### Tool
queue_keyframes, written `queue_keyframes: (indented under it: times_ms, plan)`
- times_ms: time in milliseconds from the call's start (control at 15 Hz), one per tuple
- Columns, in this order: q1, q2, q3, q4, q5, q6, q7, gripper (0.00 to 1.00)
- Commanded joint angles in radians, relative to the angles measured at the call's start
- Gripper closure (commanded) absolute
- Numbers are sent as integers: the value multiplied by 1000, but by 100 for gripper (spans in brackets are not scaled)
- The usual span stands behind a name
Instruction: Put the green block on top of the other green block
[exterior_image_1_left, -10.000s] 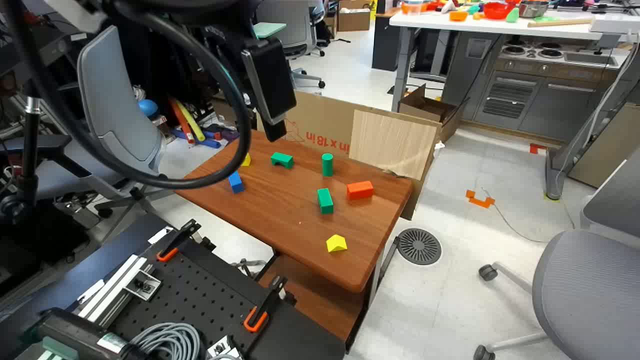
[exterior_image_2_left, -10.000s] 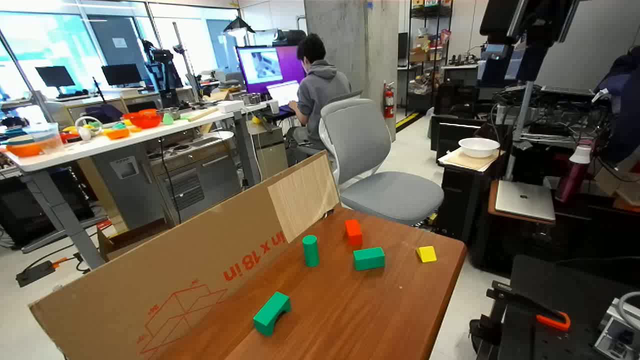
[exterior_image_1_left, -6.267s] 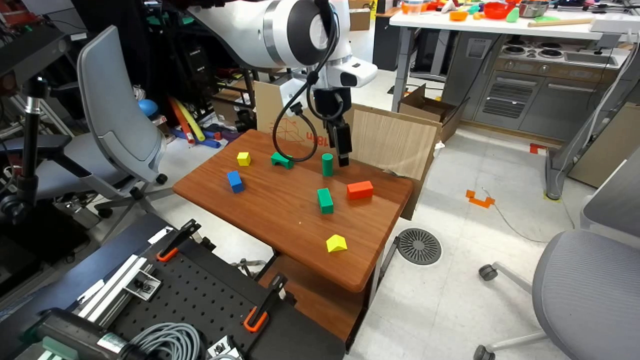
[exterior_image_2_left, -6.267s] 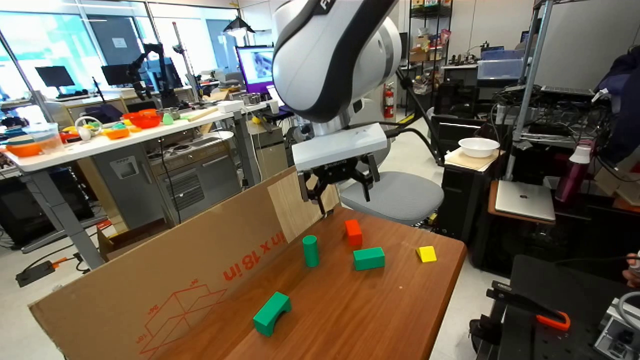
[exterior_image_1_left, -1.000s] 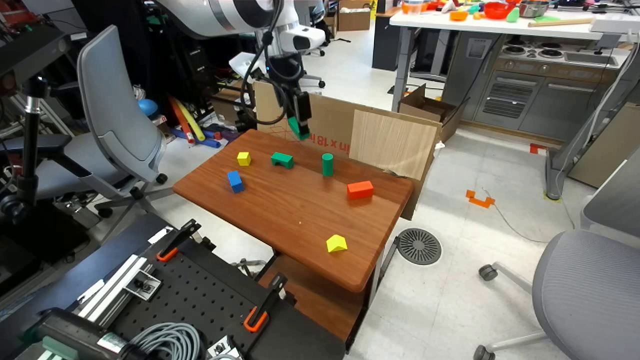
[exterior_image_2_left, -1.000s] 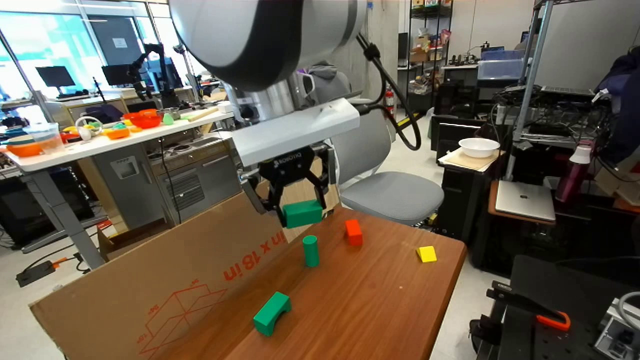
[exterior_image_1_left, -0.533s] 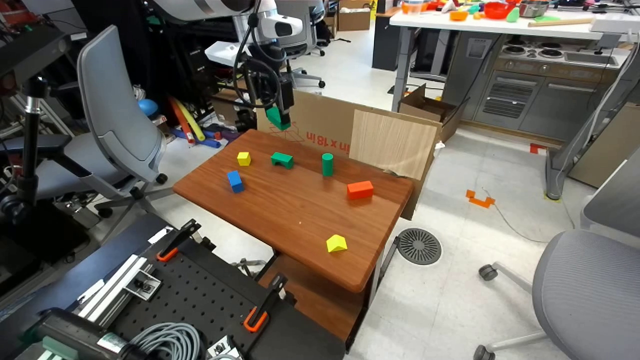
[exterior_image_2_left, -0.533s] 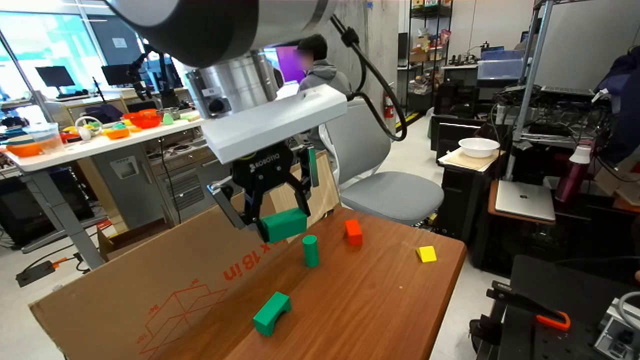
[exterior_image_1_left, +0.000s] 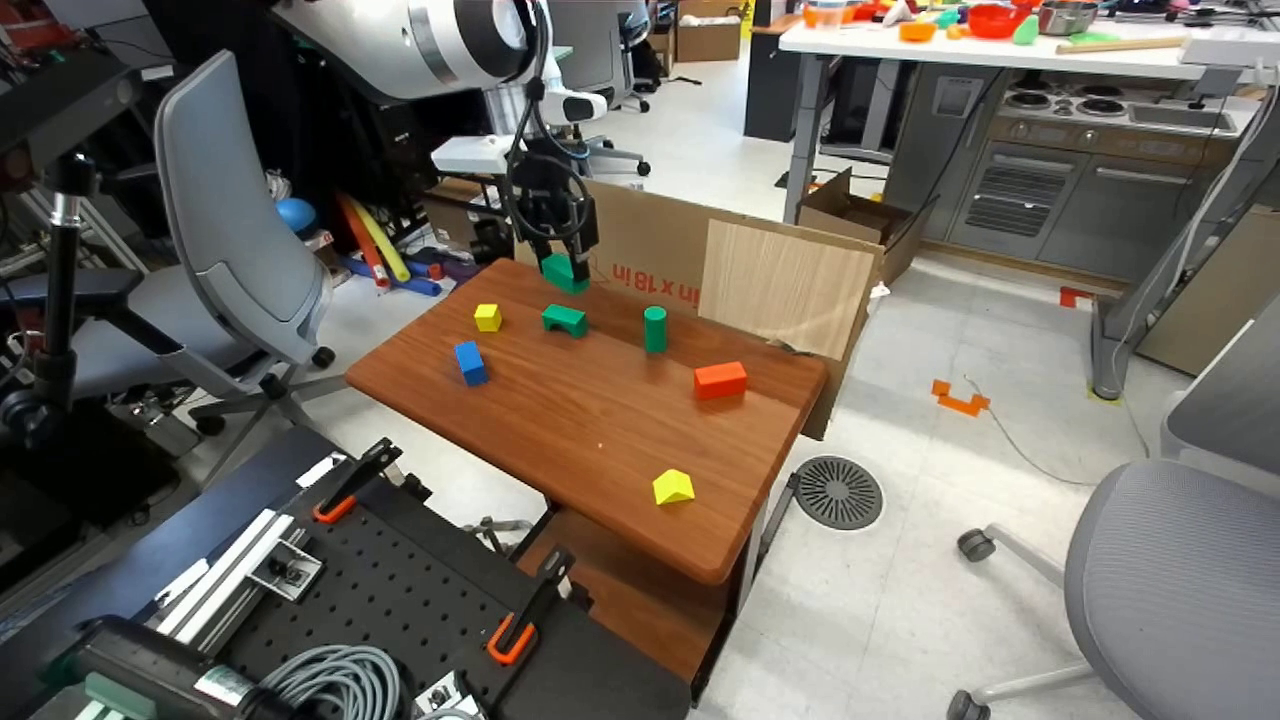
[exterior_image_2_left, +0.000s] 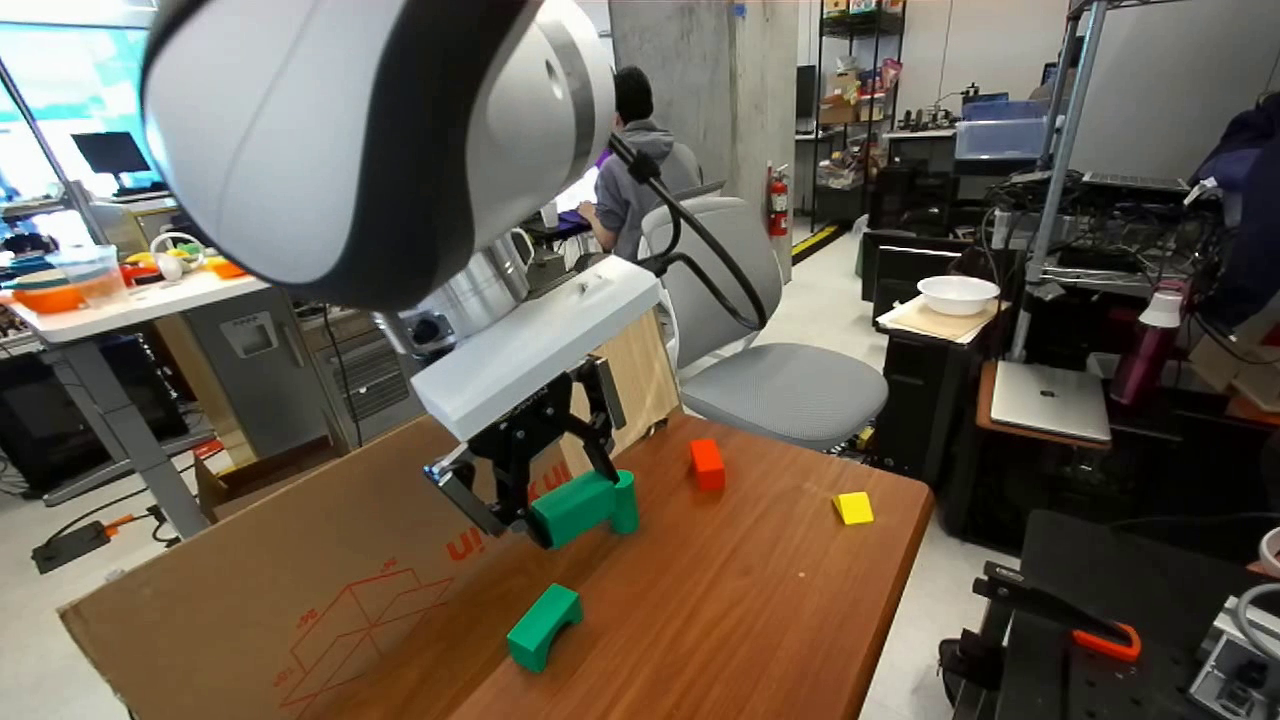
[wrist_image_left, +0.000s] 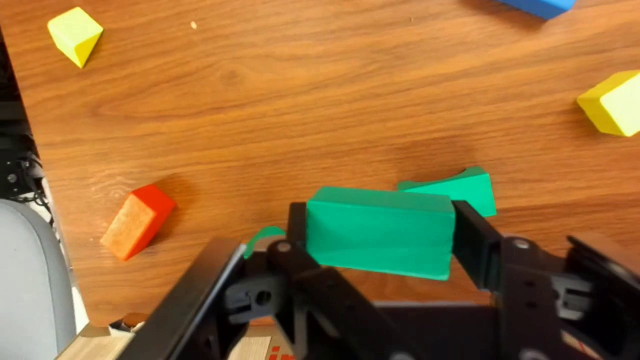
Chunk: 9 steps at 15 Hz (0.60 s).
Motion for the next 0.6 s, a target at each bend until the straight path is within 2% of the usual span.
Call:
queue_keyframes:
  times_ms: [0, 533]
  plan:
    - [28, 75, -20, 104, -53, -25, -11, 55]
    - [54, 168, -29, 197, -83, -26, -32, 55]
